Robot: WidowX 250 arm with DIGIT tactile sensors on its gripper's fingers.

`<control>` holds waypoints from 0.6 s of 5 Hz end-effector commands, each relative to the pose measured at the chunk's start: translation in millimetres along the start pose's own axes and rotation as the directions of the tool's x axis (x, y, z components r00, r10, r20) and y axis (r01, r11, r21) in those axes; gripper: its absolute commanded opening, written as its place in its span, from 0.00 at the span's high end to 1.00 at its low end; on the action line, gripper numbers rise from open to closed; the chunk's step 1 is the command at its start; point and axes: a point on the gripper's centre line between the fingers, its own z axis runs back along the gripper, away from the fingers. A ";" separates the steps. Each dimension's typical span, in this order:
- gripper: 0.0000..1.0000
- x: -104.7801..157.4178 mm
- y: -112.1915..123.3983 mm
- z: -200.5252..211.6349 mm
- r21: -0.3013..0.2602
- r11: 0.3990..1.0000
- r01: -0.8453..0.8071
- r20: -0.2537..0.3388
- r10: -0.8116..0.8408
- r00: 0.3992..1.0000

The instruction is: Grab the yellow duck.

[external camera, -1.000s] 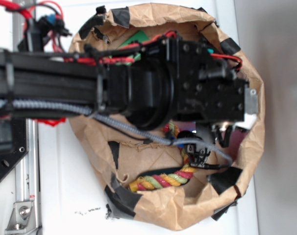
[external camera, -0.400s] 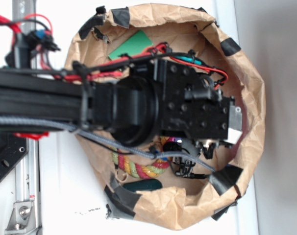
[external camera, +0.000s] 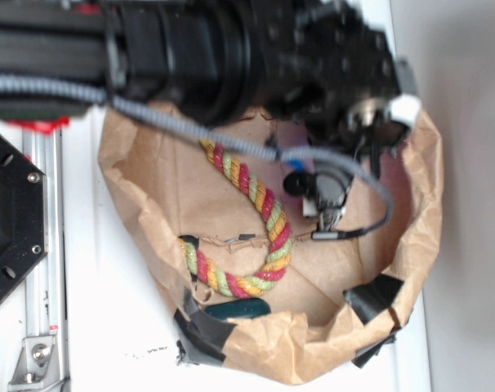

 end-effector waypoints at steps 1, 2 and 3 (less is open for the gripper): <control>0.00 9.0 -10.1 -2.3 -0.001 0.998 0.059 0.011 -0.059 0.998; 0.00 5.4 -20.6 -9.2 0.029 0.997 0.076 -0.003 -0.076 0.997; 0.00 -5.3 -30.3 -23.4 0.035 0.992 0.118 -0.046 -0.117 0.992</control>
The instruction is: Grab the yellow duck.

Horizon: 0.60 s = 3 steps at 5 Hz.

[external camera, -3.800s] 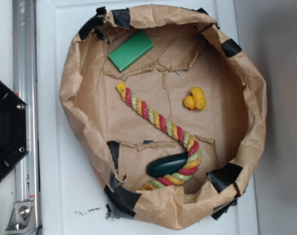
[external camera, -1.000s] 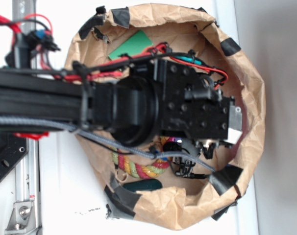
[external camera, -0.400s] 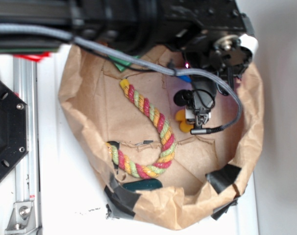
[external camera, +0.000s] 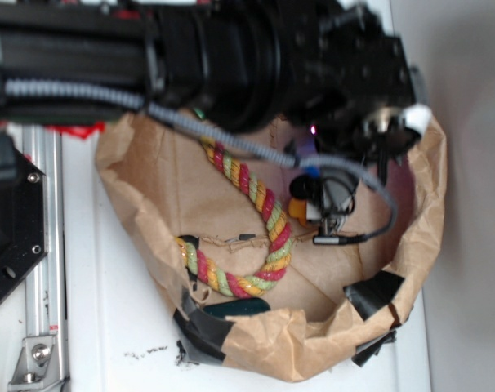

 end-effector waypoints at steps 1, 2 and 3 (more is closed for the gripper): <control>0.00 -17.2 -32.9 -22.8 0.060 0.995 0.079 -0.037 -0.077 0.996; 0.00 -21.5 -38.6 -36.0 0.067 0.993 0.096 -0.062 -0.092 0.994; 0.00 -21.6 -45.9 -43.0 0.067 0.991 0.118 -0.081 -0.112 0.990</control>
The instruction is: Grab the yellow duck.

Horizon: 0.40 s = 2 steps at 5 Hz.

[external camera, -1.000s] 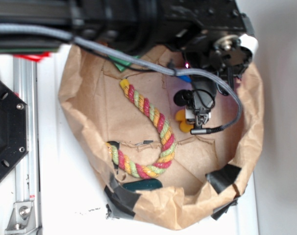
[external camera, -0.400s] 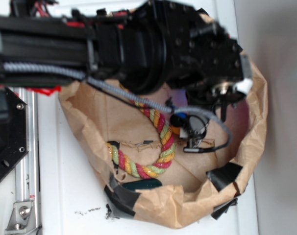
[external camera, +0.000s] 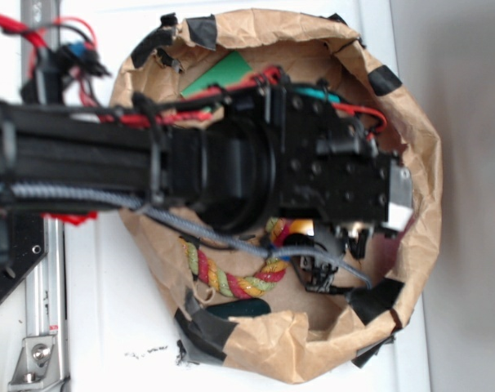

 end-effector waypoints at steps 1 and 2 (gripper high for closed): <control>0.00 -11.5 -21.7 -9.4 0.001 0.999 0.054 -0.035 -0.054 0.998; 0.00 -13.2 -25.3 -9.9 0.009 0.998 0.057 -0.034 -0.057 0.998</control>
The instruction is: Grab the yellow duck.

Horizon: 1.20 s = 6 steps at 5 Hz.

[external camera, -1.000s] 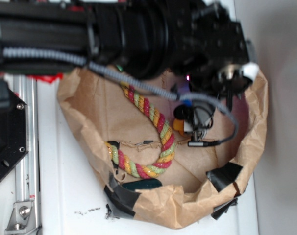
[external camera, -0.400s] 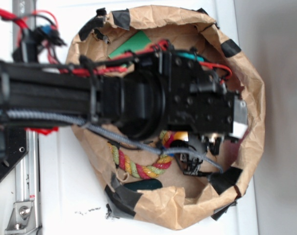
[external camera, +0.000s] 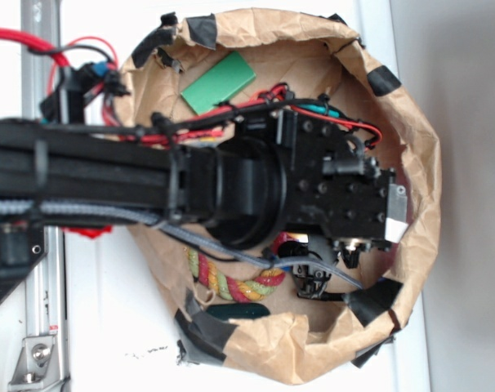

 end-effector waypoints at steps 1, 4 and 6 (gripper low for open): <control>1.00 -7.7 -13.8 -10.2 -0.023 0.999 0.022 -0.040 -0.023 0.999; 1.00 3.9 27.6 31.9 -0.059 0.993 -0.098 -0.026 0.097 0.995; 1.00 -34.0 59.4 129.6 -0.114 0.973 -0.200 -0.144 0.183 0.972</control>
